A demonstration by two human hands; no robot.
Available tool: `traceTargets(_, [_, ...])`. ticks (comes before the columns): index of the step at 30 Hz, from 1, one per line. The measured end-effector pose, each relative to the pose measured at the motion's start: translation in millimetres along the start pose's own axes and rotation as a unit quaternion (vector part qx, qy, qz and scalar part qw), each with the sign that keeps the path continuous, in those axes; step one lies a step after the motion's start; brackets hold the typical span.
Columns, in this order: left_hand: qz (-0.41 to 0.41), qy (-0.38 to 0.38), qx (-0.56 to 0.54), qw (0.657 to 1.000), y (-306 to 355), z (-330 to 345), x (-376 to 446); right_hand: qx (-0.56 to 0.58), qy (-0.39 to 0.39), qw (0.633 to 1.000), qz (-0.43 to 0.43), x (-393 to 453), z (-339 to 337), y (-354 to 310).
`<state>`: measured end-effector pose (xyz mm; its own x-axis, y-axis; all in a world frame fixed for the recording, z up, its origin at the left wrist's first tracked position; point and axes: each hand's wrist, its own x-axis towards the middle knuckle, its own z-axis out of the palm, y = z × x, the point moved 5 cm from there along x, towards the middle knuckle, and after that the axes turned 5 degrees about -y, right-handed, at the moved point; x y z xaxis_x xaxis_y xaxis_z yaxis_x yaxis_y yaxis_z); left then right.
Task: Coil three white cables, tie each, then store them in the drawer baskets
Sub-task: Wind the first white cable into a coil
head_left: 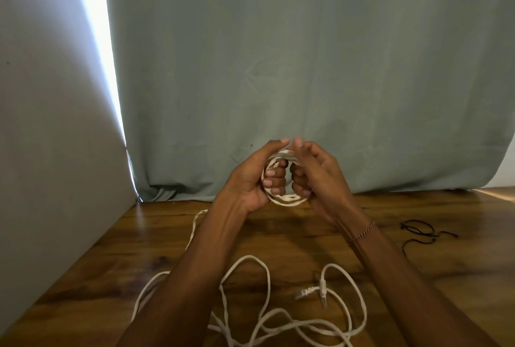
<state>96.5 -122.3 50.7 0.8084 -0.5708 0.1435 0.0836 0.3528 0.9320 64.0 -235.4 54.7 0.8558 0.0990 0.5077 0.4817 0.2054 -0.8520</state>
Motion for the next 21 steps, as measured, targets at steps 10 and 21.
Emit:
traceTargets(10, [0.041,0.033,0.058,0.997,5,-2,-4,-0.028,-0.011,0.999,-0.032,-2,-4,-1])
traceTargets(21, [0.128,0.134,0.137,0.973,0,8,-2,-0.148,0.109,0.980,-0.081,4,-4,-3])
